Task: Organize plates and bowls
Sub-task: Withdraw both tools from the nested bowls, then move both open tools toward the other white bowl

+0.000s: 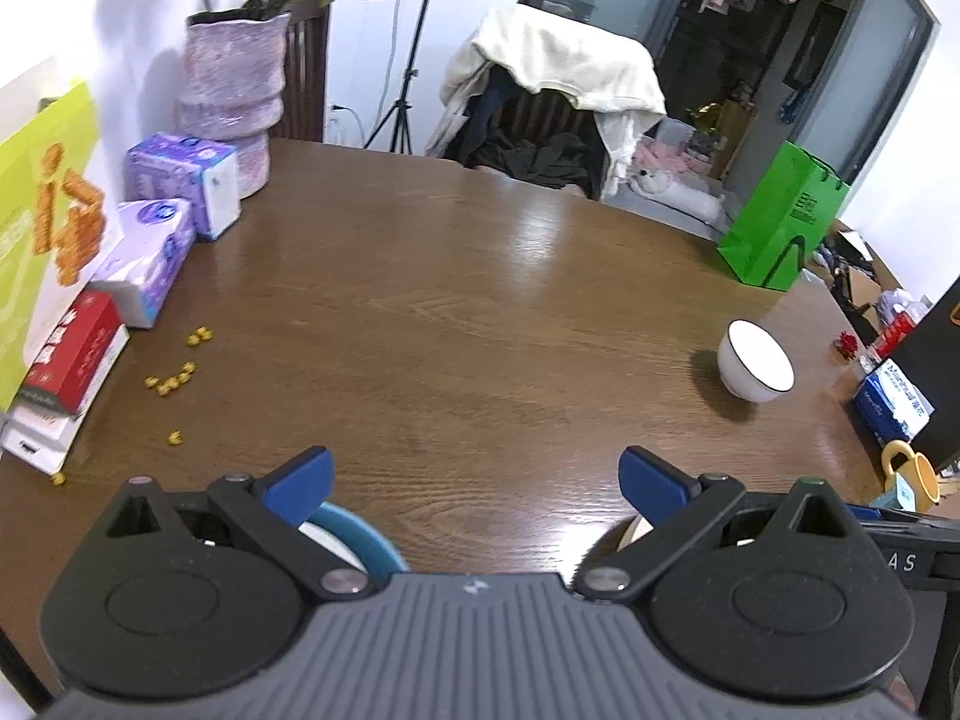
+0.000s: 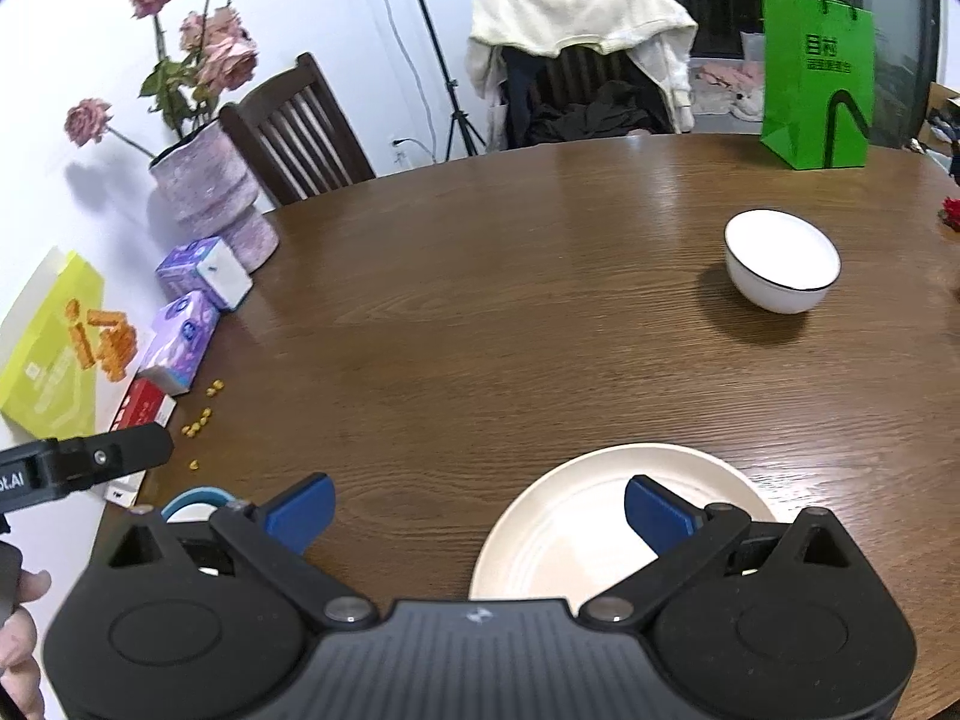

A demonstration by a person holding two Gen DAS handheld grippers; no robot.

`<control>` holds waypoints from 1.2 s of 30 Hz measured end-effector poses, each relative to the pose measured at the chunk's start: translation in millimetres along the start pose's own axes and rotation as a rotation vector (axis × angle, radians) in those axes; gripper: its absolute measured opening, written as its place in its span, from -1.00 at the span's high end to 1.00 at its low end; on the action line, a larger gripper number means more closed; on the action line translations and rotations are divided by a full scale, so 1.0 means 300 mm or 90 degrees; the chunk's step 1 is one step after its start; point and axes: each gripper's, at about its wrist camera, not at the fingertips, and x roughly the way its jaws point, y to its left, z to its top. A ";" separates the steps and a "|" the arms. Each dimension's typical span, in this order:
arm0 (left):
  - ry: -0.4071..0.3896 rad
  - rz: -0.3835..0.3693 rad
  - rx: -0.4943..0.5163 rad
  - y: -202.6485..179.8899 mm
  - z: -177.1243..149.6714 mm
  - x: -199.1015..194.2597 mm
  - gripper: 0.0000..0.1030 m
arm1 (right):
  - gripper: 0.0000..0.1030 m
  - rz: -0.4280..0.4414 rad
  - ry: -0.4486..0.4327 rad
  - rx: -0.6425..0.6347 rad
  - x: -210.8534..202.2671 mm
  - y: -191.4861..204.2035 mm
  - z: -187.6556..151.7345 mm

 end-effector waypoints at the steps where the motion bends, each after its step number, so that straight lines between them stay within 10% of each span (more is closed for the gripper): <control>1: 0.000 -0.004 0.004 -0.012 0.004 0.006 -1.00 | -1.00 -0.003 -0.001 0.003 -0.001 -0.010 0.002; 36: 0.043 -0.066 0.077 -0.299 0.111 0.264 -1.00 | -1.00 -0.075 0.001 0.083 0.052 -0.346 0.093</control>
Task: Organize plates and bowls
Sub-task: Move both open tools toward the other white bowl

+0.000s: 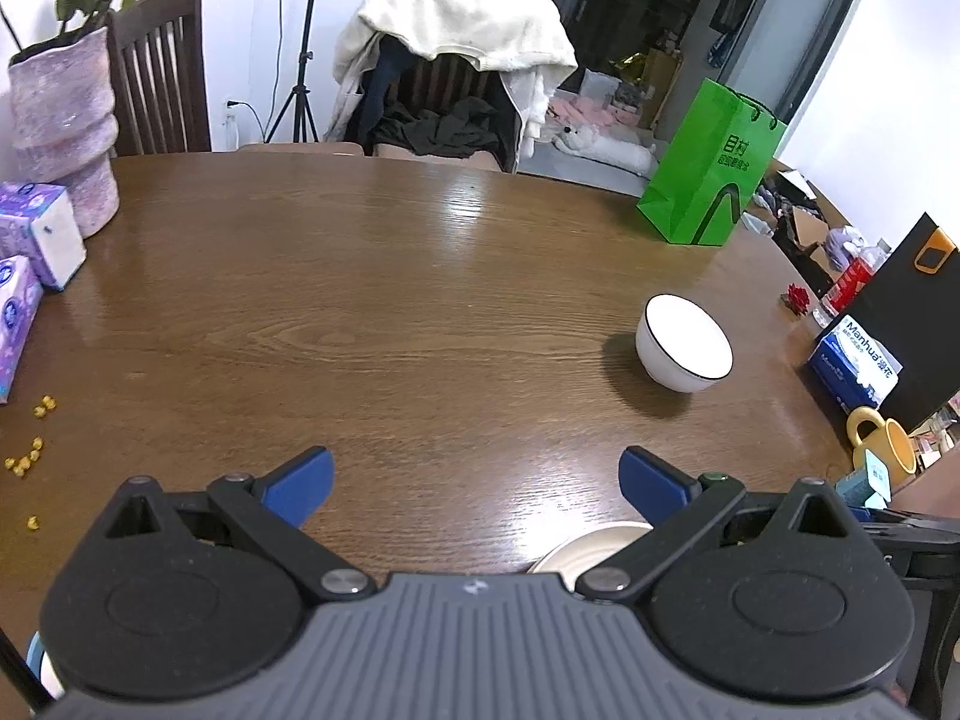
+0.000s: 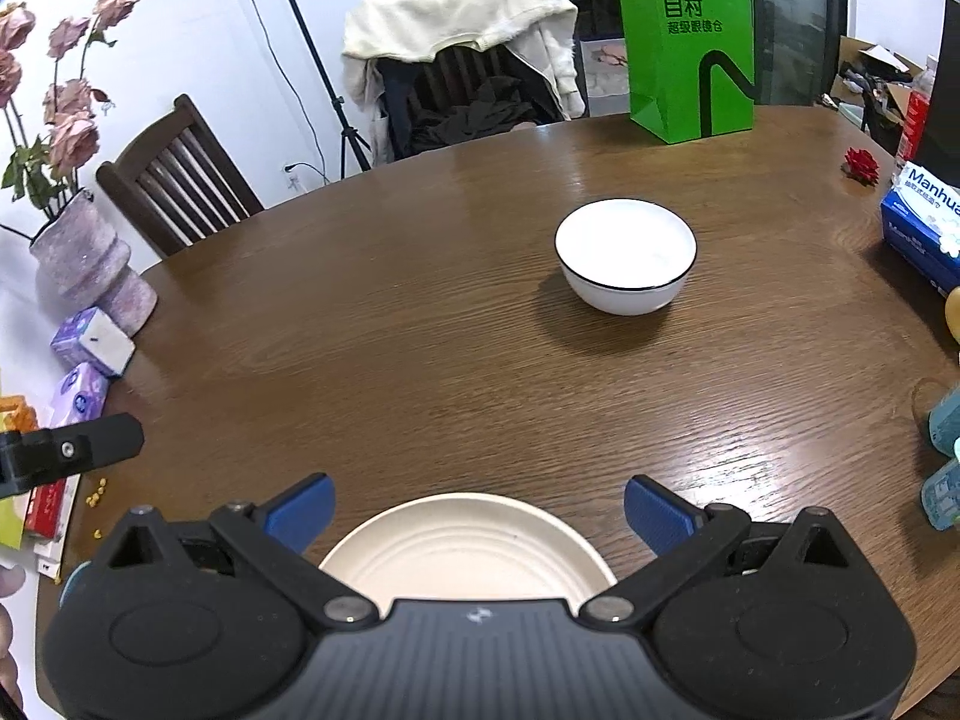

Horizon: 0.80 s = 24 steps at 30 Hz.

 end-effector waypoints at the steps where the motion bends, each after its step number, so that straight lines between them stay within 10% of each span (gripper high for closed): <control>1: 0.001 -0.001 0.002 -0.005 0.004 0.007 -1.00 | -1.00 -0.001 0.000 0.001 0.000 -0.007 0.001; 24: 0.023 -0.036 0.048 -0.165 0.096 0.192 -1.00 | -1.00 -0.035 -0.005 0.040 0.086 -0.152 0.115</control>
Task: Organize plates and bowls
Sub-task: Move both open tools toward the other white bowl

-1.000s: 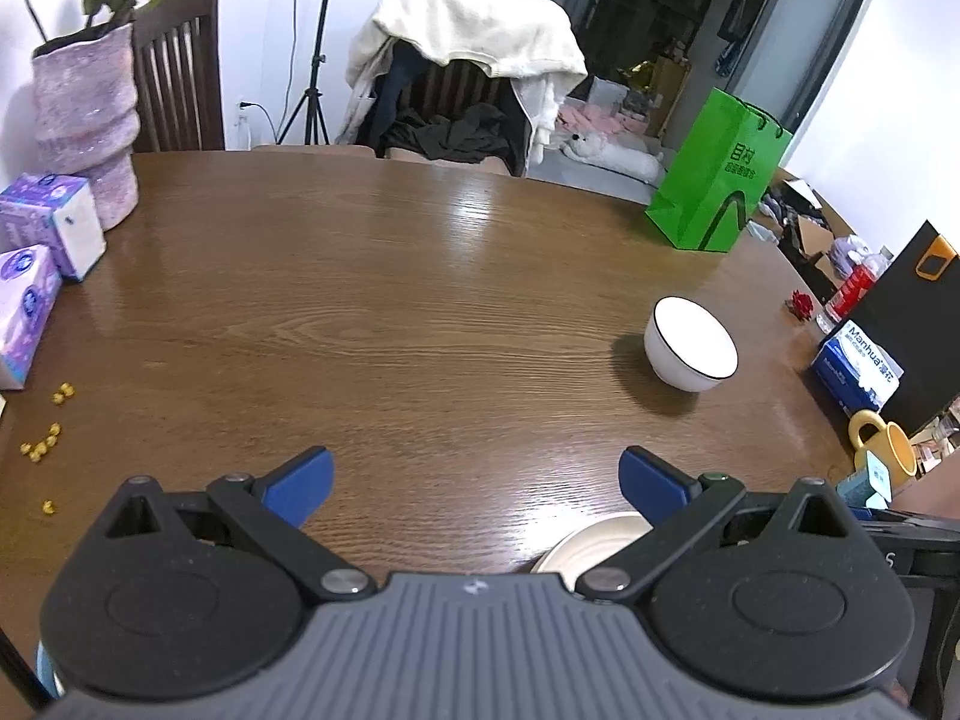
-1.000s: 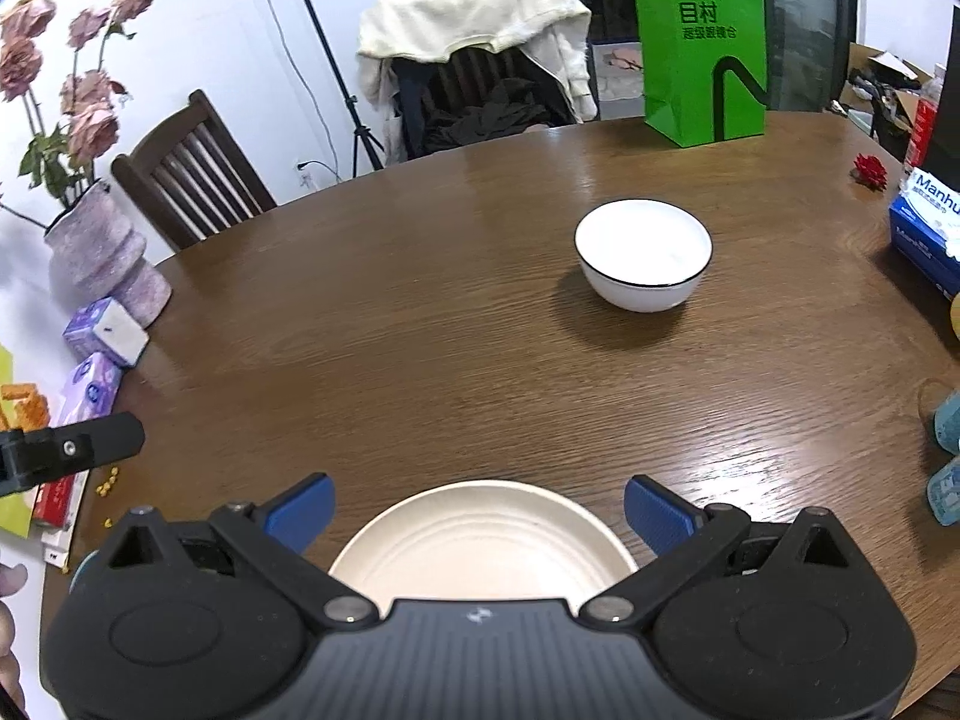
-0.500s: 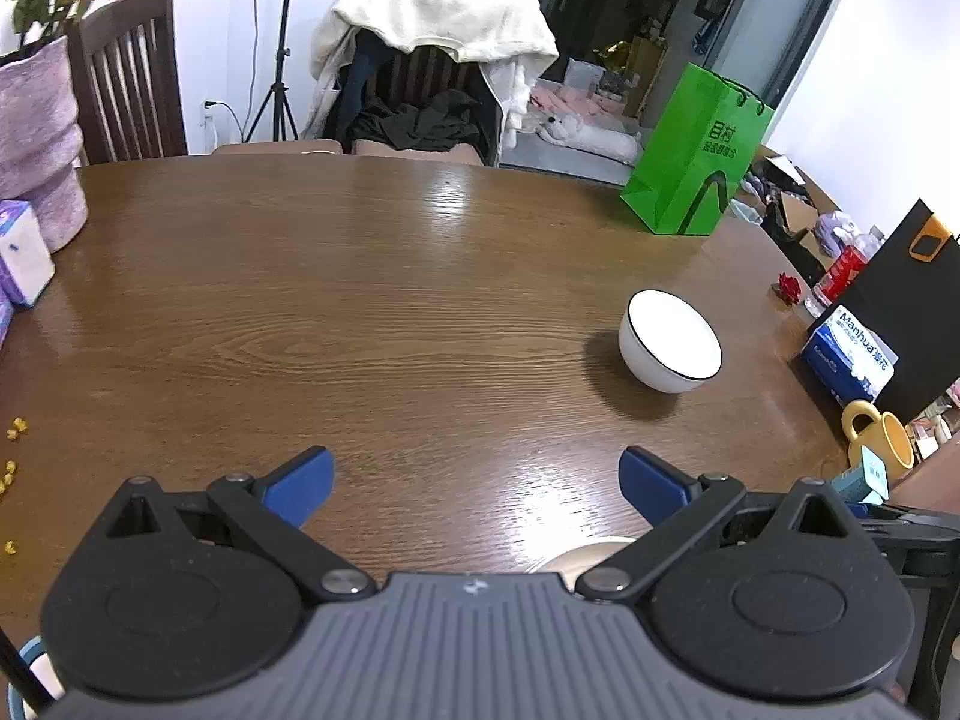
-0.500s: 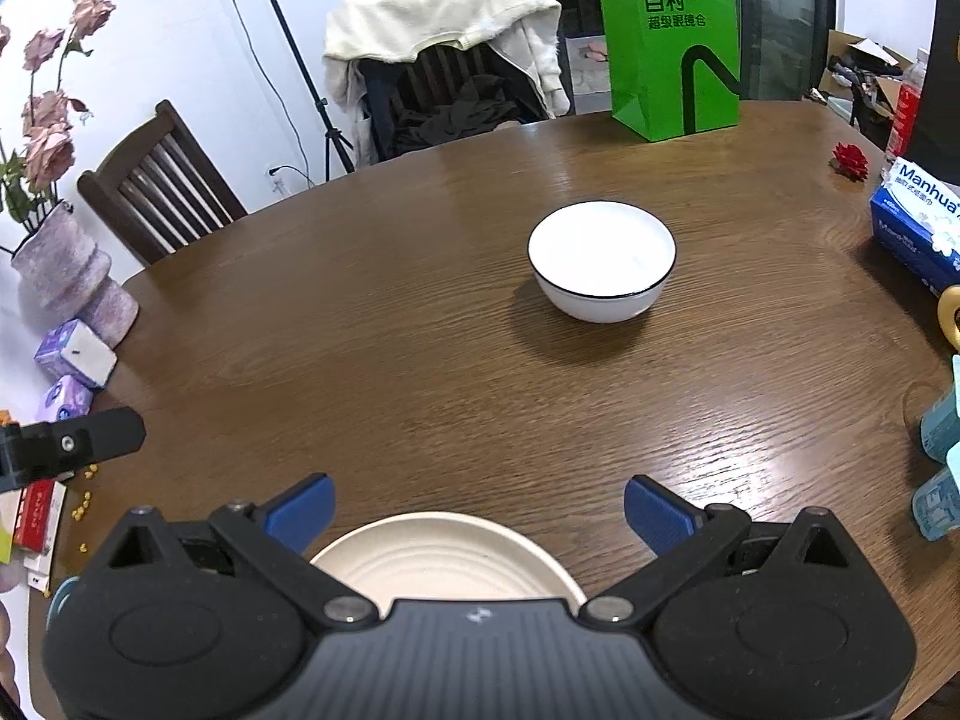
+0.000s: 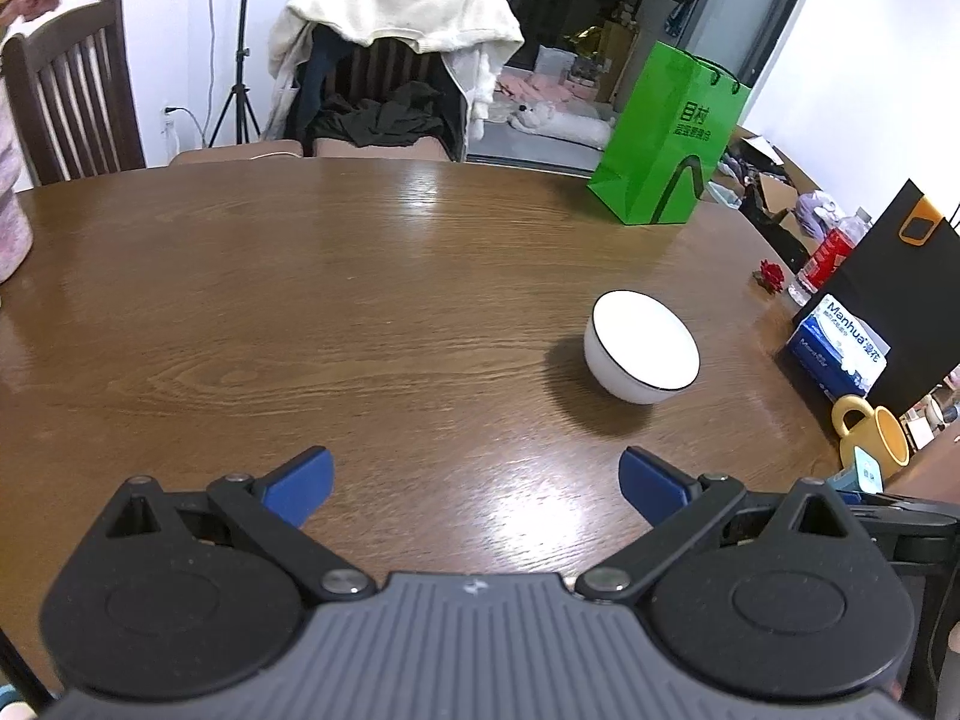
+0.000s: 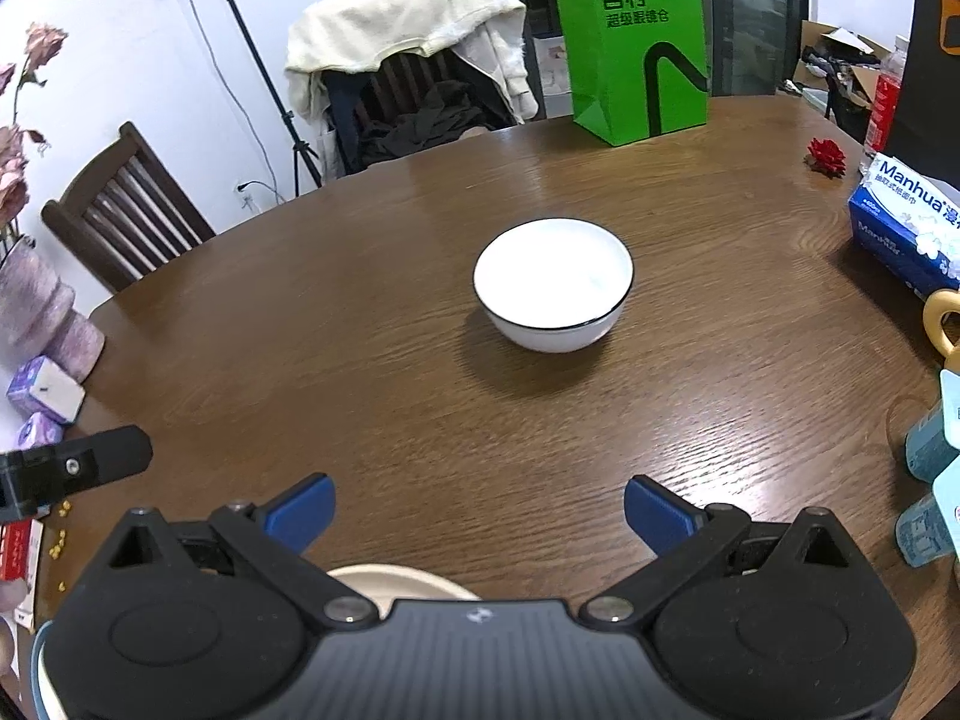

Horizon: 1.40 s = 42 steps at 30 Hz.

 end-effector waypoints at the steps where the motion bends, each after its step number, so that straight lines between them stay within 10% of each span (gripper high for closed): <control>1: 0.000 -0.002 0.002 -0.008 0.005 0.009 -1.00 | -1.00 -0.001 0.000 0.002 0.003 -0.005 0.005; 42: 0.026 -0.007 0.005 -0.182 0.215 0.379 -1.00 | -1.00 -0.024 -0.005 0.034 0.217 -0.160 0.210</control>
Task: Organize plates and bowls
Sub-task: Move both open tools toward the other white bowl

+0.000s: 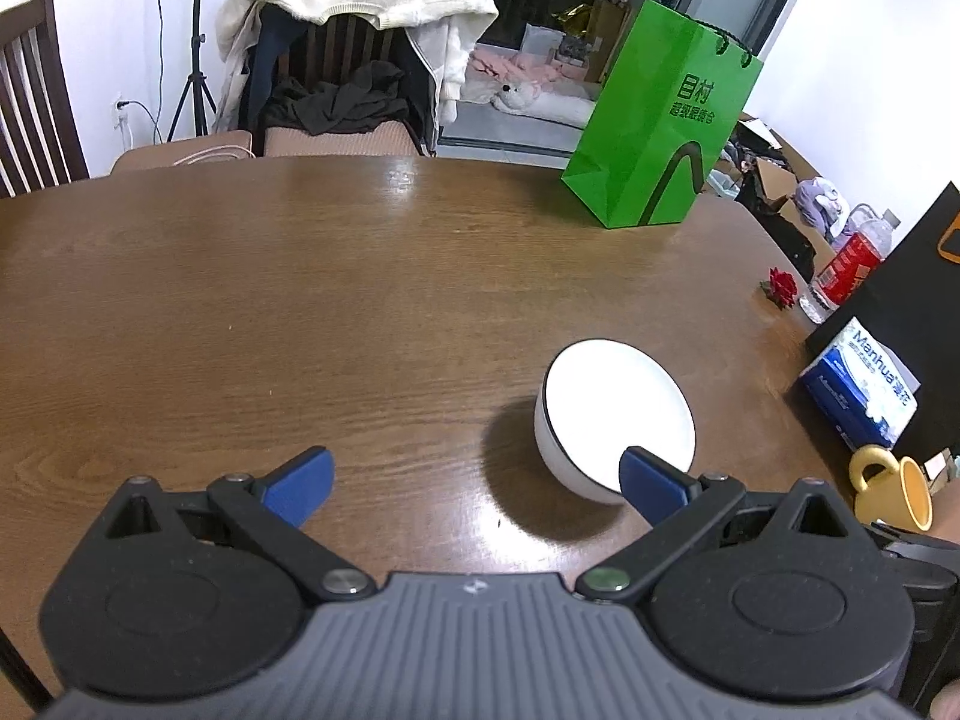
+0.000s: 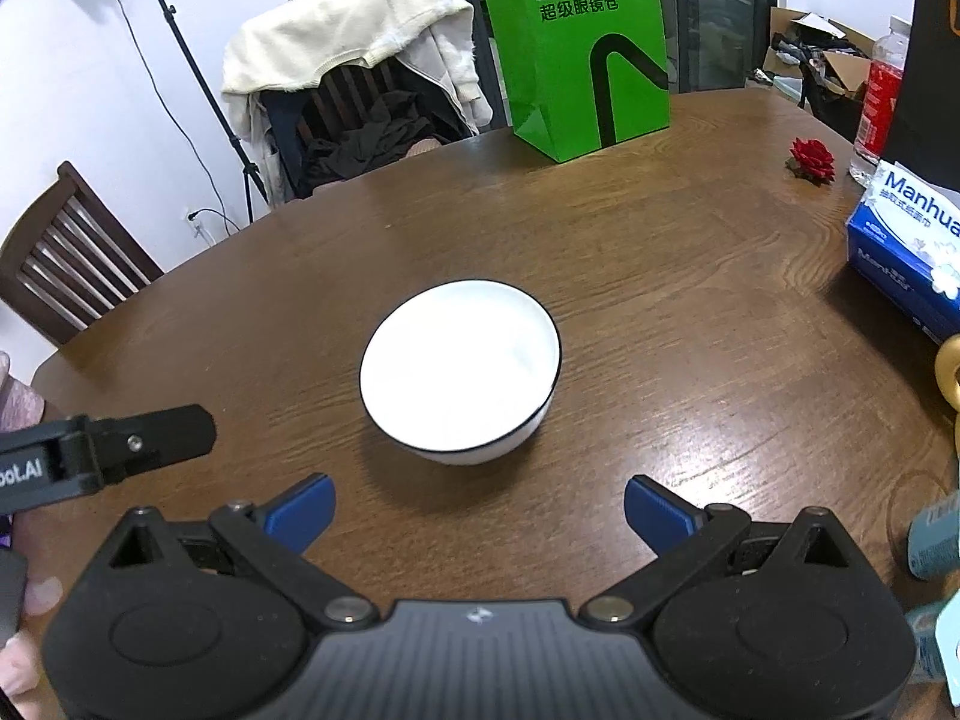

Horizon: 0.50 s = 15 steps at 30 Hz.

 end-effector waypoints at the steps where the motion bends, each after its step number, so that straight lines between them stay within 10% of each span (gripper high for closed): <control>1: -0.001 0.000 0.000 -0.003 0.004 0.005 -1.00 | -1.00 0.001 0.000 0.000 0.007 -0.001 0.007; 15: 0.019 0.021 -0.010 -0.017 0.055 0.139 -1.00 | -0.91 0.017 -0.007 -0.005 0.094 -0.004 0.074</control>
